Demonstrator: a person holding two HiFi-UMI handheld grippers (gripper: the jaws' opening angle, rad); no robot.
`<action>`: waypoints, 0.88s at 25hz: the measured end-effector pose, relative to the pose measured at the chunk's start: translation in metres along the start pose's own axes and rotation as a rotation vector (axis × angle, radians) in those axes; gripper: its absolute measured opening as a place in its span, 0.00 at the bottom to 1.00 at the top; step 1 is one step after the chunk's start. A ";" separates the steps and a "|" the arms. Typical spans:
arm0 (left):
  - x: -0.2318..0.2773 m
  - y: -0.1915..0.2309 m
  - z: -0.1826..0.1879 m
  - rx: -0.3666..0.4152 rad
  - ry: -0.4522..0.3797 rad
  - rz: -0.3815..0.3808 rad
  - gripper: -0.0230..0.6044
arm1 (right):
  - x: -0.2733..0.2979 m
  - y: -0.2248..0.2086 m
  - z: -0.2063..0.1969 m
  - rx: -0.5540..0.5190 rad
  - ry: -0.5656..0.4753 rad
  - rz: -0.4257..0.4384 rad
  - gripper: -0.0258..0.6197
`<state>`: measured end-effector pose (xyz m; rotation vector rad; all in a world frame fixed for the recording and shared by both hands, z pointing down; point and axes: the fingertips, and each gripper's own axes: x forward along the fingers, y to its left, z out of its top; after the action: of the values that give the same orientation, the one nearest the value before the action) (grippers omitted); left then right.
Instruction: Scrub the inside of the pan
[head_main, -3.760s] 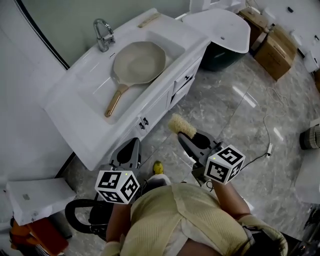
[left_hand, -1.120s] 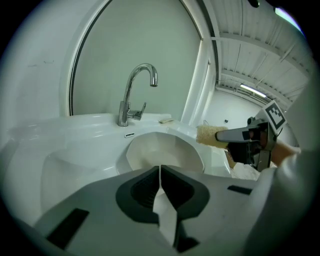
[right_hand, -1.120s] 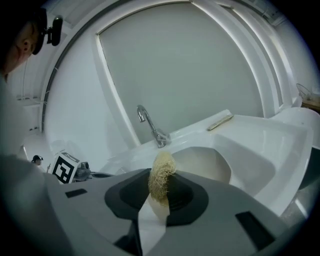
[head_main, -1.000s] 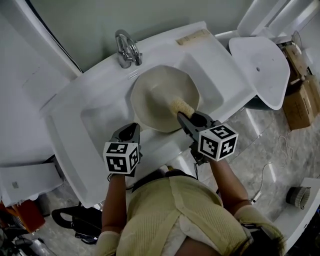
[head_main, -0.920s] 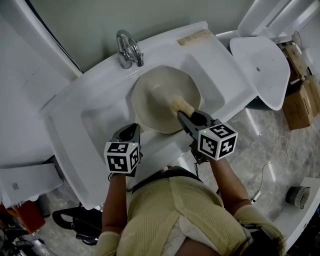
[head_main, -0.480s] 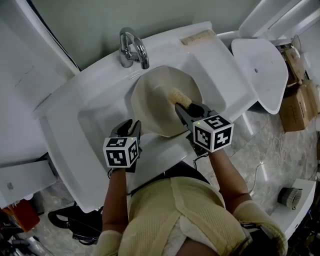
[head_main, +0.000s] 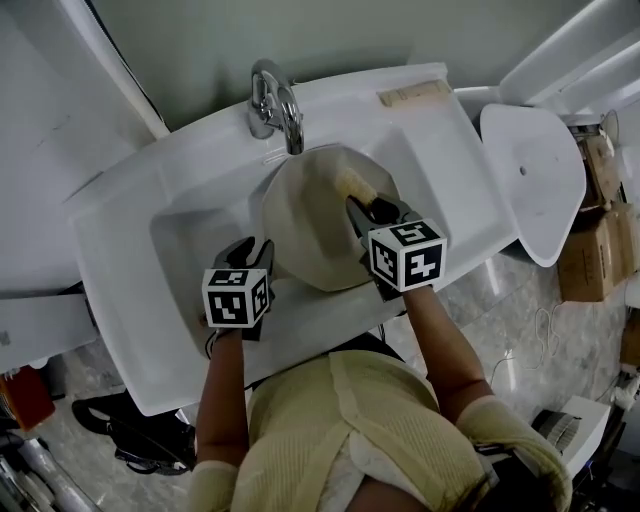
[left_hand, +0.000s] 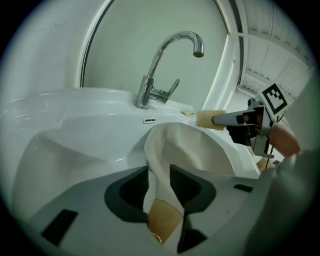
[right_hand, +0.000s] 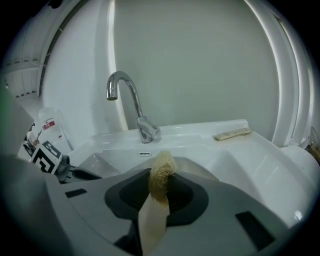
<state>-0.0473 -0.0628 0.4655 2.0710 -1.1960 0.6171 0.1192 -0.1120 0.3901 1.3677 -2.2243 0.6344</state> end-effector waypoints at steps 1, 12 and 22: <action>0.001 0.000 0.000 -0.006 0.001 0.007 0.31 | 0.004 -0.002 0.001 -0.001 0.001 0.003 0.18; 0.018 0.003 0.003 -0.032 0.049 0.052 0.31 | 0.055 -0.025 -0.014 -0.024 0.066 -0.006 0.18; 0.025 0.001 0.004 -0.030 0.079 0.047 0.31 | 0.082 -0.037 -0.021 -0.082 0.085 -0.089 0.18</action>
<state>-0.0357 -0.0804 0.4795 1.9802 -1.2049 0.6929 0.1222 -0.1714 0.4609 1.3642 -2.0876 0.5529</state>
